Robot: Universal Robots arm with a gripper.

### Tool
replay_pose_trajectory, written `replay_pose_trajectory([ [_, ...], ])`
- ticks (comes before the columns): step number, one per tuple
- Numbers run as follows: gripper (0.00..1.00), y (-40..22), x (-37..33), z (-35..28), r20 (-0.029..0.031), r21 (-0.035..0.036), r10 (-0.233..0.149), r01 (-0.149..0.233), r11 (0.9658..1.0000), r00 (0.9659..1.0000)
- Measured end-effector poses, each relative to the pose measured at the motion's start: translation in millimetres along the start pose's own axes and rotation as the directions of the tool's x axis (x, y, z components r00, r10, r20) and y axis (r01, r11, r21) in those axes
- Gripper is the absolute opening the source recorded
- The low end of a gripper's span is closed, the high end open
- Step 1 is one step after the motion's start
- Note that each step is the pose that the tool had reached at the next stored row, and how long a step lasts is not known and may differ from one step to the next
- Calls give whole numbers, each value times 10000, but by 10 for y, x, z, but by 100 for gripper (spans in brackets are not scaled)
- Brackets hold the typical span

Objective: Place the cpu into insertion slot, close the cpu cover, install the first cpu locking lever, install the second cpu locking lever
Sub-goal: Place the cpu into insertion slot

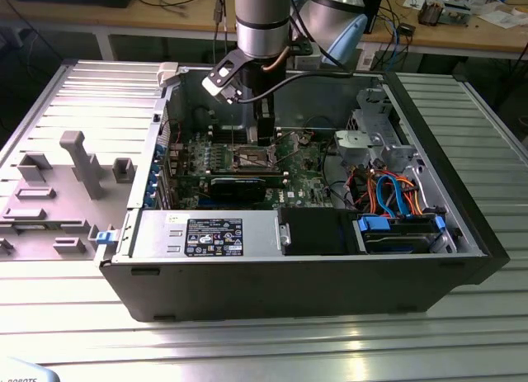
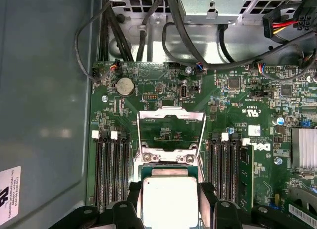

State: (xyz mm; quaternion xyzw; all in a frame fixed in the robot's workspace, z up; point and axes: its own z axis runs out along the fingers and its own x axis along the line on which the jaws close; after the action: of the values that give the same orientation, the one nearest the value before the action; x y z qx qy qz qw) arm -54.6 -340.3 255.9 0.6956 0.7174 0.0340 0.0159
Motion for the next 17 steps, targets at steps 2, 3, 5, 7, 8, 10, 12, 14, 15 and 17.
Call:
replay_pose_trajectory([
  [2,54,-1,0,0,1,-11,-1,1,10000,10000],
  [3,54,-2,0,0,1,-16,0,0,10000,10000],
  [5,54,-3,0,0,1,-24,-1,1,10000,10000],
  [7,54,-4,0,0,1,-36,-2,2,10000,10000],
  [8,54,-5,0,-1,2,-42,-2,2,10000,10000],
  [10,54,-6,0,0,2,-54,-3,3,10000,10000],
  [12,54,-7,0,-1,2,-60,-4,4,10000,10000],
  [14,54,-8,0,-1,2,-68,-4,4,10000,10000],
  [15,54,-9,0,-1,2,-76,-5,5,10000,10000],
  [17,54,-10,0,-1,3,-87,-5,5,10000,10000],
])
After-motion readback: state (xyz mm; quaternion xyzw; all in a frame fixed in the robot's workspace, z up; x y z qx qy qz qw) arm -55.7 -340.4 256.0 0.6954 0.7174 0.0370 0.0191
